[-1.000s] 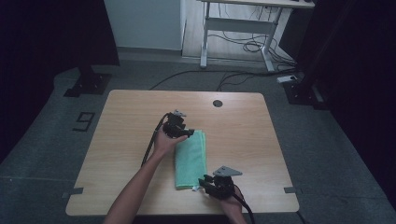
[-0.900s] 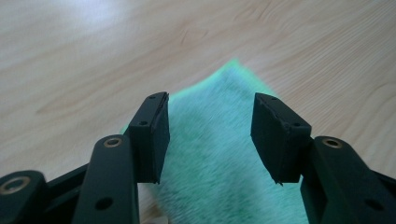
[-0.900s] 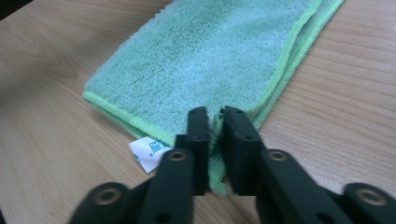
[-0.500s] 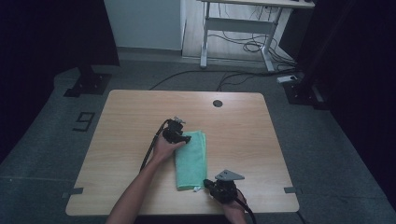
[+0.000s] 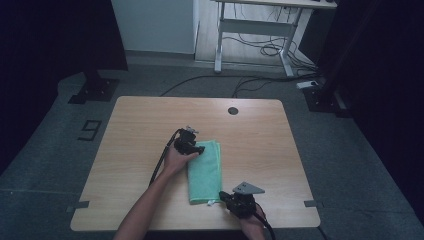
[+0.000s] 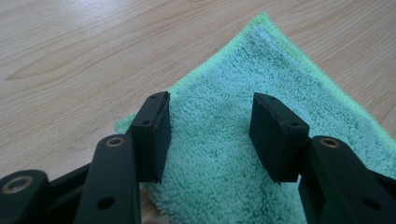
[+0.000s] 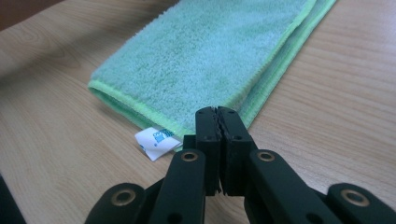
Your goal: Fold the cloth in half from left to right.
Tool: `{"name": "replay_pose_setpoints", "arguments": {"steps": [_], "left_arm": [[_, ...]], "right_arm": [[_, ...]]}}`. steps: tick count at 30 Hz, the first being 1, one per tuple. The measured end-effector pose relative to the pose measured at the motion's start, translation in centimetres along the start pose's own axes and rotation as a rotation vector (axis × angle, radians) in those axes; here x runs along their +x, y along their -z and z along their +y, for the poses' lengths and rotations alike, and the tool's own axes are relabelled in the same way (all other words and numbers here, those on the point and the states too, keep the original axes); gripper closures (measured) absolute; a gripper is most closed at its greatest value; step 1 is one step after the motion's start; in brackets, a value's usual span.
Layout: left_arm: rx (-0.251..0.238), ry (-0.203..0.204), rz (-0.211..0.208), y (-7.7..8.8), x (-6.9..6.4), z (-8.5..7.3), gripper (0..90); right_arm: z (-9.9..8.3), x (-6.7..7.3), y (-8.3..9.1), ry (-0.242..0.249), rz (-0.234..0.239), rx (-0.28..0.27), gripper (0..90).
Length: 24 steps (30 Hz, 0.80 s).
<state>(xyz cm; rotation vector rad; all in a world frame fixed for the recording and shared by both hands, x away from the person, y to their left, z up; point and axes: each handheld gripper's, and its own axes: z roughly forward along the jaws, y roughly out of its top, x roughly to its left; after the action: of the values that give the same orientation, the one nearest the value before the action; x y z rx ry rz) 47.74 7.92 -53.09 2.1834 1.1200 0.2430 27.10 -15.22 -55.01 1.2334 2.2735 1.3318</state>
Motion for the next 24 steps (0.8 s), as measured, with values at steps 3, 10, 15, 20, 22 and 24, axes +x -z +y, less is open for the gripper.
{"name": "replay_pose_setpoints", "arguments": {"steps": [3,10,15,20,22,24], "left_arm": [[-0.001,-0.005,0.003,-0.1,-0.1,-0.1,48.2],[-0.006,-0.012,0.002,0.2,-0.2,0.0,47.8],[-0.069,-0.009,-0.013,2.1,0.0,0.4,48.3],[-0.089,-0.025,-0.008,3.8,0.4,0.4,57.5],[-0.086,-0.025,-0.008,4.1,0.7,0.3,59.7],[-0.079,-0.022,-0.013,4.4,1.0,0.1,62.0]], "right_arm": [[-0.1,0.3,0.2,0.023,-0.005,0.014,87.8],[-0.5,0.1,0.1,0.02,-0.004,0.04,80.1],[0.2,0.0,1.0,0.018,-0.064,-0.002,54.4],[1.5,0.1,1.4,0.038,-0.05,-0.062,55.0],[2.3,0.1,0.9,0.051,0.0,-0.072,58.2],[3.2,0.2,0.1,0.065,0.027,-0.078,60.3]]}}
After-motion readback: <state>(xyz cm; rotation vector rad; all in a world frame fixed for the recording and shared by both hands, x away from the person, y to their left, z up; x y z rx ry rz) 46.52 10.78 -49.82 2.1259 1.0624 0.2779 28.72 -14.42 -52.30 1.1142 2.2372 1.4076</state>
